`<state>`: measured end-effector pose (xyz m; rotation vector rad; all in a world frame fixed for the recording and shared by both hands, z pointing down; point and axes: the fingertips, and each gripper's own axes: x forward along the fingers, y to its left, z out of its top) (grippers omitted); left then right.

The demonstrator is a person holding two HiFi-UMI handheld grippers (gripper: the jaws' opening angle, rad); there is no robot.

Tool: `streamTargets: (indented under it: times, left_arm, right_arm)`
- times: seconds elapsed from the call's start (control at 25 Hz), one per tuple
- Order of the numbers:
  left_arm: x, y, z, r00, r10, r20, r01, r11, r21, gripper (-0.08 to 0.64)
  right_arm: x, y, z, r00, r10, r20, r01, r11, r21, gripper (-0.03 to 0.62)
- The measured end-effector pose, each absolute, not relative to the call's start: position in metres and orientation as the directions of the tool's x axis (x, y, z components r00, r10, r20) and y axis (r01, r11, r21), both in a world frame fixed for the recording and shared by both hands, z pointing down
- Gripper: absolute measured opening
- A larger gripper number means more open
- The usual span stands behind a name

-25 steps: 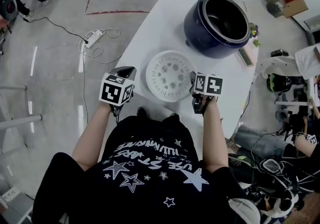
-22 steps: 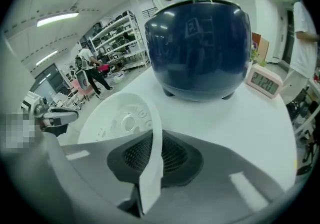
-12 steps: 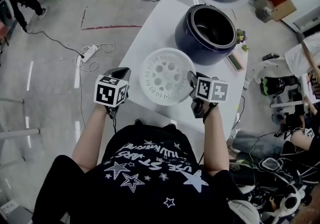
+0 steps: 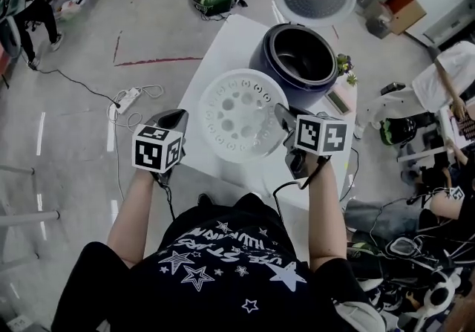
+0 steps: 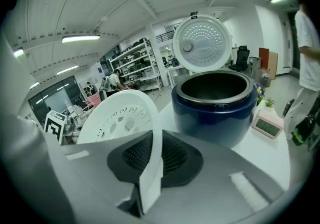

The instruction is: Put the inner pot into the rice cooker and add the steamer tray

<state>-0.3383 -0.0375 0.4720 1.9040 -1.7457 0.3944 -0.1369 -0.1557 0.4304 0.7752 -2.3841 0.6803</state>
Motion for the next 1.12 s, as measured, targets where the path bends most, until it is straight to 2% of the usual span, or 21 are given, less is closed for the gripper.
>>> streamTargets:
  times: [0.24,0.44,0.68,1.12]
  left_arm:
    - [-0.337,-0.066,0.448,0.124,-0.848,0.514,-0.987,-0.052,0.152,0.003]
    - [-0.334,-0.093,0.421,0.117,-0.872,0.476,-0.988,-0.051,0.149,0.003]
    - [-0.316,-0.125,0.407,0.128,-0.878,0.461,-0.989,-0.078,0.126,0.003]
    - [-0.275,-0.211,0.379,0.147,-0.887,0.437,-0.988,-0.114,0.102,0.003]
  right_arm:
    - [-0.134,-0.179,0.396,-0.708,-0.415,0.572,-0.637,0.724,-0.264,0.058]
    - [-0.135,-0.204,0.371,-0.745,-0.400,0.534,-0.605,0.743,-0.287,0.058]
    - [-0.114,-0.251,0.341,-0.743,-0.455,0.490,-0.624,0.737,-0.262,0.058]
    - [-0.082,-0.347,0.326,-0.755,-0.415,0.509,-0.606,0.739,-0.296,0.060]
